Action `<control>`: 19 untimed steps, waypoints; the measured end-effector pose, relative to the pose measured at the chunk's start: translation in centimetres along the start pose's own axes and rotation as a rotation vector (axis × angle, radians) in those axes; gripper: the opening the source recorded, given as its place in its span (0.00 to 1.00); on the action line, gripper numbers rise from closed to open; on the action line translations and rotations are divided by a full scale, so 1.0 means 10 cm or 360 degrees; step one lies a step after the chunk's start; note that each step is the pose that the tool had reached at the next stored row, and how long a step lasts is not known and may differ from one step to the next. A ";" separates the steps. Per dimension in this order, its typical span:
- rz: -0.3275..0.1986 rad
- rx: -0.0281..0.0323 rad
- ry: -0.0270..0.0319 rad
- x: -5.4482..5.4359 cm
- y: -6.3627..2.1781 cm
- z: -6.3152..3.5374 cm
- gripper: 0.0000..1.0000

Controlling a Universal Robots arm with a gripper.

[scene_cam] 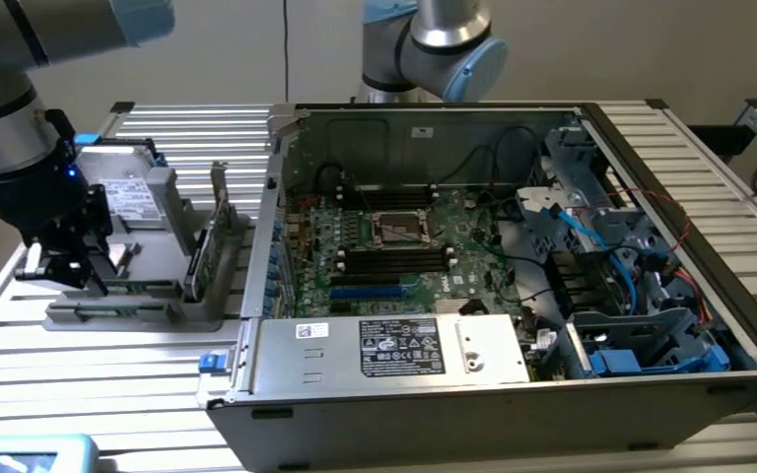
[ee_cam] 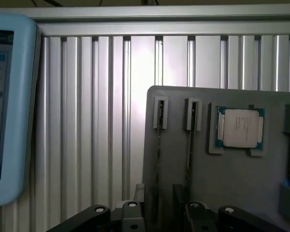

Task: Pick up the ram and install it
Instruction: 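Pick up the ram and move it above insertion slot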

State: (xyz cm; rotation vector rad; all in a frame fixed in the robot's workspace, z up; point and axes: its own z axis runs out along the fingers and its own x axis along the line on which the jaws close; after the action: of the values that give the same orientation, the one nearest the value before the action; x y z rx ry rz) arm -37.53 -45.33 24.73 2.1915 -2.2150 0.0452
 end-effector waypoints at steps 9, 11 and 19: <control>0.0000 0.00053 0.00000 0.01 0.000 0.163 0.36; 0.0000 0.00060 -0.00001 0.01 0.000 0.201 0.36; 0.0000 0.00063 -0.00002 0.01 -0.008 0.305 0.36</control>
State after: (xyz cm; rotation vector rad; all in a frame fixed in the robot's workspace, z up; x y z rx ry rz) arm -37.44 -45.53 21.68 2.1934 -2.2172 0.0494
